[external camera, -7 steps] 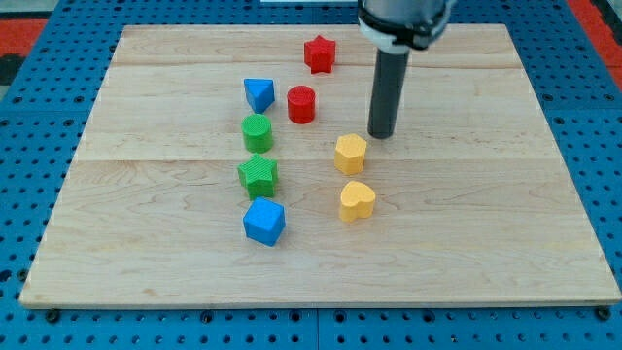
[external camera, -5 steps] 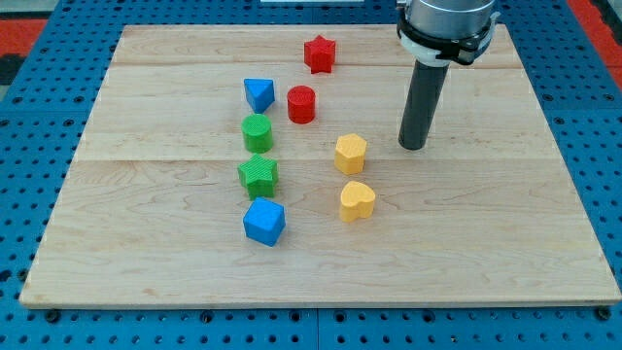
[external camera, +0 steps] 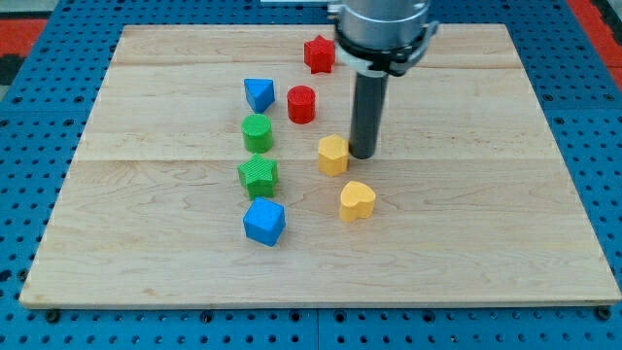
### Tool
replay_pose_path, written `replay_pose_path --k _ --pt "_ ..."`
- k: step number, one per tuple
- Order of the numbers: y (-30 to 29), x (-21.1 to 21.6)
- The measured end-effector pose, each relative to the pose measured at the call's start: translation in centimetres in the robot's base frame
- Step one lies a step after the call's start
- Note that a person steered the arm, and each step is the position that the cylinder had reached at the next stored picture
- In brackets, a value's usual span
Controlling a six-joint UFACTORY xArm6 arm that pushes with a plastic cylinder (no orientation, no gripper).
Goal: Slide the yellow blocks to the left side
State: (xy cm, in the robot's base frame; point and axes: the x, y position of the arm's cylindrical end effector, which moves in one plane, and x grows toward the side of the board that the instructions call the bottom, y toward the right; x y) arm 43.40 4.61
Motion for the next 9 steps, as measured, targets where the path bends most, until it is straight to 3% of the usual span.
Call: replay_pose_path --k 2,3,5,7,9 --pt "-1.0 0.1" --pt "3.9 1.6" --pt "4.4 4.9" --pt "2.3 5.7" --pt "-3.3 6.4"
